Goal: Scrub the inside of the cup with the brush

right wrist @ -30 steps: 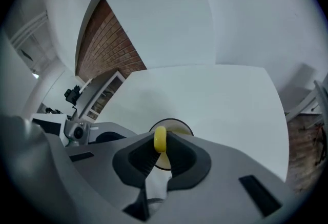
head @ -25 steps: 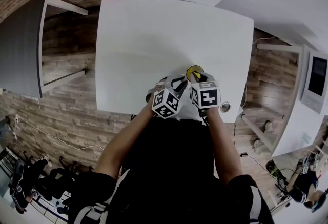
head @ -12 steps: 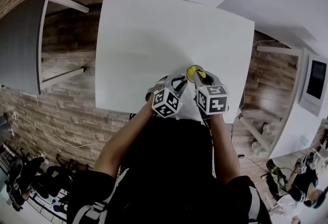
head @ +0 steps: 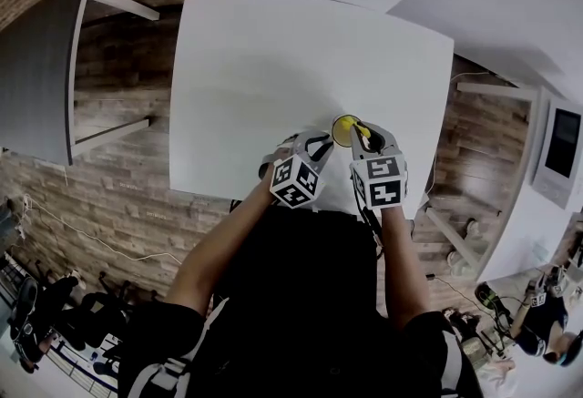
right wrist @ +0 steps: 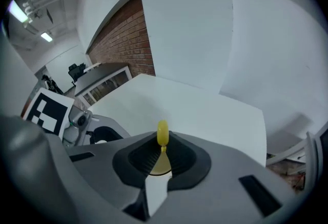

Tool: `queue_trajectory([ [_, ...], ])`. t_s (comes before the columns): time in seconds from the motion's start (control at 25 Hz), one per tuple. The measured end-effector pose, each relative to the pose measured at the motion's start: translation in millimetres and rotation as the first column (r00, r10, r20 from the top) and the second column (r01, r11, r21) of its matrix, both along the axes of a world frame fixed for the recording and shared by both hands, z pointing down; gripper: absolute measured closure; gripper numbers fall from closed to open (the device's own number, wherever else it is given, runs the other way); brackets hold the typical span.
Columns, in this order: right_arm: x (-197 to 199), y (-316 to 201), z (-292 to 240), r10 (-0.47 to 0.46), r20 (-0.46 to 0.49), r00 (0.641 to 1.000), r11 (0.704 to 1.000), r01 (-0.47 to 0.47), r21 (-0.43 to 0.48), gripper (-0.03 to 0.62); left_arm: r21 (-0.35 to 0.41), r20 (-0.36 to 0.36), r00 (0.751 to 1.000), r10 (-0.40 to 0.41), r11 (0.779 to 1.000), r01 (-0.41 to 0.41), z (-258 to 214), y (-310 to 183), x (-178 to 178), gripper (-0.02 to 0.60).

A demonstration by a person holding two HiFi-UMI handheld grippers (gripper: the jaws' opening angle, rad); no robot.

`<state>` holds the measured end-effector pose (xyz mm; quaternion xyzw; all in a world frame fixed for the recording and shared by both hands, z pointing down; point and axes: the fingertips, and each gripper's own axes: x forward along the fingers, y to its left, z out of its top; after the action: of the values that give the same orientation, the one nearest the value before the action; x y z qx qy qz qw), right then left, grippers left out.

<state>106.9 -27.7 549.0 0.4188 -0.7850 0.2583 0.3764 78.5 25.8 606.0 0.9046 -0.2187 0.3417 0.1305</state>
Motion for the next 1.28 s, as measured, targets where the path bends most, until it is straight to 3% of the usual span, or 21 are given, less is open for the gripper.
queue_trajectory([
  [0.24,-7,5,22,-0.144,-0.198,0.97,0.988,0.15,0.018,0.565,-0.004,-0.001,1.0,-0.002,1.0,0.002,-1,1,-1,0.522],
  [0.48,-13,10,41,-0.219,-0.29,0.932,0.975,0.218,-0.034,0.565,-0.002,0.0,1.0,-0.002,1.0,0.002,-2,0,-1,0.522],
  [0.72,-12,8,40,-0.214,-0.288,0.933,0.977,0.205,-0.06,0.565,-0.001,0.003,1.0,-0.006,1.0,0.006,-1,1,0,0.522],
  [1.28,8,19,-14,-0.071,-0.235,0.969,0.997,0.061,-0.05,0.565,0.005,0.009,1.0,-0.007,1.0,0.007,-1,0,0,0.522],
])
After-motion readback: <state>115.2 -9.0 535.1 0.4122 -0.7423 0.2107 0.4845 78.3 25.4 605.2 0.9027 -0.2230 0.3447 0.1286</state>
